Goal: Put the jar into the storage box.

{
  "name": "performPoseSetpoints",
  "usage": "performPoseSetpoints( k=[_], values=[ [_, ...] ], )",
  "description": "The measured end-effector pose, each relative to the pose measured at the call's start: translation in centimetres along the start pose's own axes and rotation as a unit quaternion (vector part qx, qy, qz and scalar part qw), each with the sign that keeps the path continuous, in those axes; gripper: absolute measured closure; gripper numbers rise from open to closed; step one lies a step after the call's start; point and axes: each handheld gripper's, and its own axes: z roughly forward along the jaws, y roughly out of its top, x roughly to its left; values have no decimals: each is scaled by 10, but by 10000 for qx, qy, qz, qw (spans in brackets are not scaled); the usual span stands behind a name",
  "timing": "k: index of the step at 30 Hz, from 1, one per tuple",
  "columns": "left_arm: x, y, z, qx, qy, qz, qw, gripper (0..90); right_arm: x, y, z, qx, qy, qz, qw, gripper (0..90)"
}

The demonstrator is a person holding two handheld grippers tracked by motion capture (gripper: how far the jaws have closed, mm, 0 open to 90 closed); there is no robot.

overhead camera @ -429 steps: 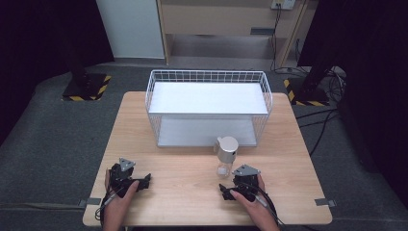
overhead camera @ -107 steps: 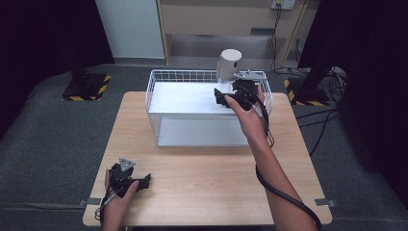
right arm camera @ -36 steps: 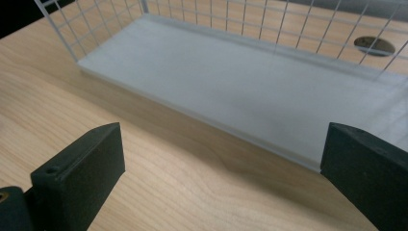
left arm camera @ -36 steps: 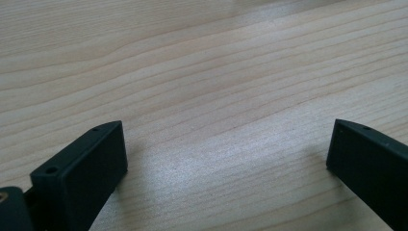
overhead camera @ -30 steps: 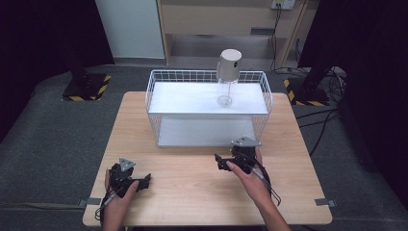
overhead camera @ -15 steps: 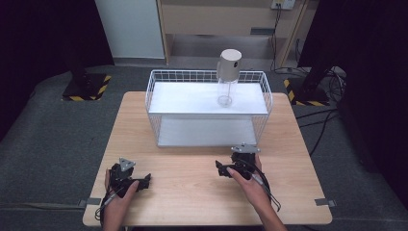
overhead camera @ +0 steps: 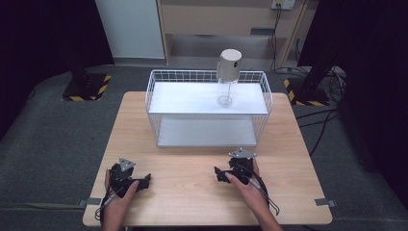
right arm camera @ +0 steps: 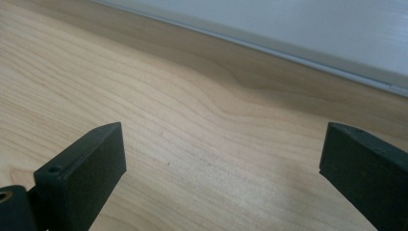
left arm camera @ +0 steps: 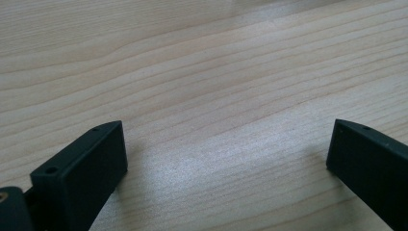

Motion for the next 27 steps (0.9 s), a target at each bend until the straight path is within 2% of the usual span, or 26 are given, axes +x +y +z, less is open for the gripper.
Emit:
performPoseSetpoints(
  k=[8, 18, 27],
  values=[
    [0, 0, 0, 1, 0, 1, 10000, 0, 1, -11, 7, 206, -58, 23, 9998, 19],
    [0, 0, 0, 0, 0, 0, 10000, 0, 8, -15, 8, 274, -240, -267, 9990, 7],
    [0, 0, 0, 0, 0, 2, 10000, 0, 10, -16, 7, 285, -267, -247, 9989, 4]
  ],
)
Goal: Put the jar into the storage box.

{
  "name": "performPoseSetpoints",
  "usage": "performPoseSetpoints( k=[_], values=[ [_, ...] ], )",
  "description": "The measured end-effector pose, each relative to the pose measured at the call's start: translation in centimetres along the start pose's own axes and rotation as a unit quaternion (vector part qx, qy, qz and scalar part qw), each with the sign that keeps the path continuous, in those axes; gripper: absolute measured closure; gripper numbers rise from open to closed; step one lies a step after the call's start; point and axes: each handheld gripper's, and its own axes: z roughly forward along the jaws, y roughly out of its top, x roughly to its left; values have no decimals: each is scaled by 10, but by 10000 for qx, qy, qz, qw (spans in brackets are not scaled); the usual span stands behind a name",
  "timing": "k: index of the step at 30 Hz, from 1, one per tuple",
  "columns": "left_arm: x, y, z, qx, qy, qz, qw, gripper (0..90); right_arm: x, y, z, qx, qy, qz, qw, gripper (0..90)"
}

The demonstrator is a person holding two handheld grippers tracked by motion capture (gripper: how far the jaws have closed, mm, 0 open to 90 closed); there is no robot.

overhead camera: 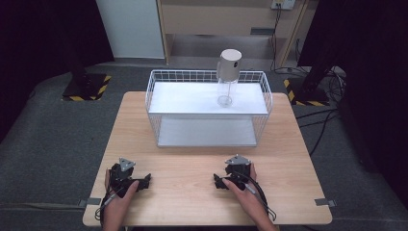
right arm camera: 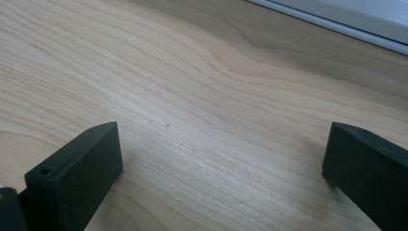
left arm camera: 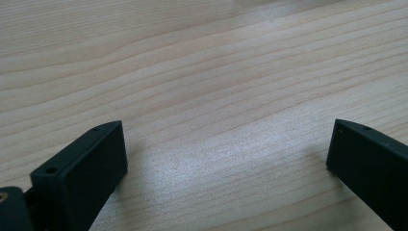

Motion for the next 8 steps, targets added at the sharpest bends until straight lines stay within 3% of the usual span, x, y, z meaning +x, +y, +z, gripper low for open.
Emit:
performPoseSetpoints(
  k=[8],
  values=[
    [0, 0, 0, -2, 5, -1, 10000, 0, 0, 0, 0, -13, 2, 1, 10000, 4]
  ],
)
